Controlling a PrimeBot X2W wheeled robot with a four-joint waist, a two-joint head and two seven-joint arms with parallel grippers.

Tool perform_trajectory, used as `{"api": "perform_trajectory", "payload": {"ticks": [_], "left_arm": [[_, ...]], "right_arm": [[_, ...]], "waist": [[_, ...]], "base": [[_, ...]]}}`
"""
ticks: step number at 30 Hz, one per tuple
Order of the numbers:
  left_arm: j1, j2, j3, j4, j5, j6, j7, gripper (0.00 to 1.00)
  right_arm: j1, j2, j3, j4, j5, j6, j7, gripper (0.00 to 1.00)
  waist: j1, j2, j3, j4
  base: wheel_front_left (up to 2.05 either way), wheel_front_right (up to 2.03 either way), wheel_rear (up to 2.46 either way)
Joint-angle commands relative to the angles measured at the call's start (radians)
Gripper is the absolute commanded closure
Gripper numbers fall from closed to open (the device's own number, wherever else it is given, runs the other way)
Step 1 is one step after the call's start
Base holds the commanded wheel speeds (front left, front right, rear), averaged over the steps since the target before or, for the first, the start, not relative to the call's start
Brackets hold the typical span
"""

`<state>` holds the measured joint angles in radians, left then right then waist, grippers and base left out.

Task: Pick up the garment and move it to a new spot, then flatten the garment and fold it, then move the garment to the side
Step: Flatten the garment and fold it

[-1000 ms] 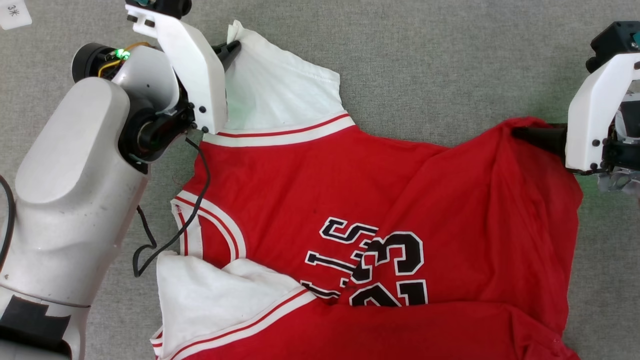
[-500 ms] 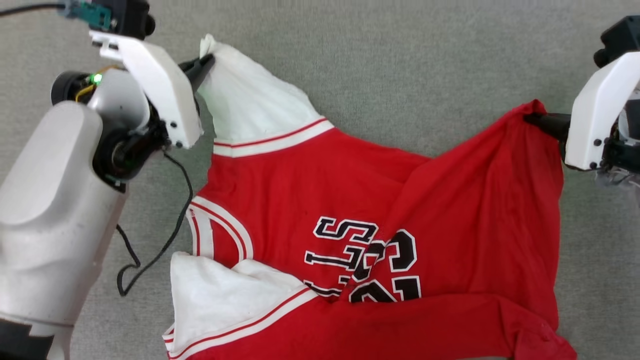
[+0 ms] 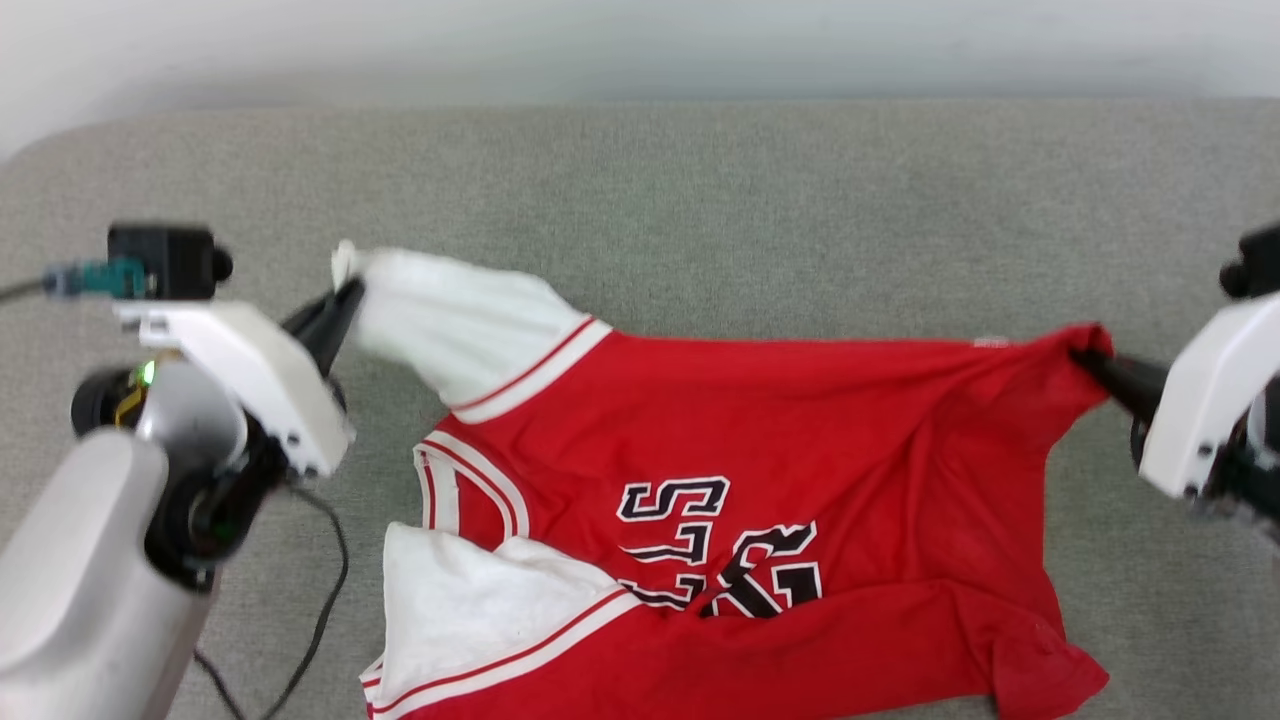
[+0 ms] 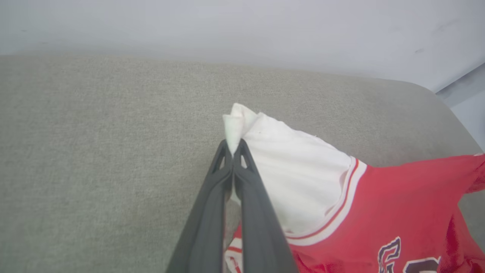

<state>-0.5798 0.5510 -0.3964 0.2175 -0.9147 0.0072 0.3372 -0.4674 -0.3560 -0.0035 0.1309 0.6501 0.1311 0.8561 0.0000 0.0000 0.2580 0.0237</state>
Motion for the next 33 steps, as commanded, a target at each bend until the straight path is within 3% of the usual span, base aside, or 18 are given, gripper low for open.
{"api": "perform_trajectory", "payload": {"ticks": [1, 7, 14, 21, 22, 23, 24, 25, 26, 33], "left_arm": [[0.06, 0.014, 0.011, -0.031, -0.006, 0.016, -0.016, 1.0], [0.292, 0.039, 0.041, -0.156, -0.029, 0.097, -0.062, 1.0], [0.539, 0.02, 0.05, -0.23, -0.08, 0.178, -0.084, 1.0], [0.643, -0.033, 0.024, -0.202, -0.123, 0.181, -0.091, 1.0], [0.647, -0.038, 0.02, -0.19, -0.127, 0.178, -0.088, 0.75], [0.648, -0.048, 0.012, -0.175, -0.135, 0.175, -0.082, 0.59], [0.647, -0.054, 0.004, -0.161, -0.133, 0.171, -0.081, 0.37], [0.644, -0.059, 0.0, -0.145, -0.127, 0.171, -0.089, 0.0], [0.639, -0.066, -0.005, -0.131, -0.124, 0.165, -0.097, 0.0], [0.582, -0.096, 0.005, -0.146, -0.039, 0.145, -0.249, 0.0]], "right_arm": [[0.056, 0.005, -0.004, -0.027, -0.006, -0.001, -0.018, 1.0], [0.254, 0.041, -0.037, -0.13, -0.019, -0.001, -0.077, 1.0], [0.459, 0.106, -0.086, -0.208, -0.031, -0.001, -0.14, 1.0], [0.59, 0.168, -0.116, -0.193, -0.048, -0.001, -0.174, 1.0], [0.602, 0.174, -0.112, -0.184, -0.055, -0.001, -0.18, 1.0], [0.612, 0.185, -0.106, -0.17, -0.052, -0.001, -0.182, 0.88], [0.621, 0.19, -0.106, -0.158, -0.057, -0.001, -0.191, 0.62], [0.627, 0.189, -0.098, -0.147, -0.062, -0.001, -0.2, 0.05], [0.63, 0.193, -0.089, -0.14, -0.057, -0.001, -0.218, 0.0], [0.633, 0.165, -0.05, -0.18, -0.048, -0.001, -0.351, 0.0]], "waist": [[0.0, 0.0, -0.03, -0.003], [0.0, 0.0, -0.065, -0.014], [0.0, 0.0, -0.078, -0.024], [0.0, 0.0, -0.087, -0.026], [0.0, 0.0, -0.086, -0.025], [0.0, 0.0, -0.083, -0.026], [0.0, 0.0, -0.084, -0.026], [0.0, 0.0, -0.085, -0.027], [0.0, 0.0, -0.085, -0.027], [0.0, 0.0, -0.113, -0.029]], "base": [[0.0, 0.0, 0.0], [0.0, 0.0, 0.0], [0.0, 0.0, 0.0], [0.0, 0.0, 0.0], [0.0, 0.0, 0.0], [0.0, 0.0, 0.0], [0.0, 0.0, 0.0], [0.0, 0.0, 0.0], [0.0, 0.0, 0.0], [0.0, 0.0, 0.0]]}}
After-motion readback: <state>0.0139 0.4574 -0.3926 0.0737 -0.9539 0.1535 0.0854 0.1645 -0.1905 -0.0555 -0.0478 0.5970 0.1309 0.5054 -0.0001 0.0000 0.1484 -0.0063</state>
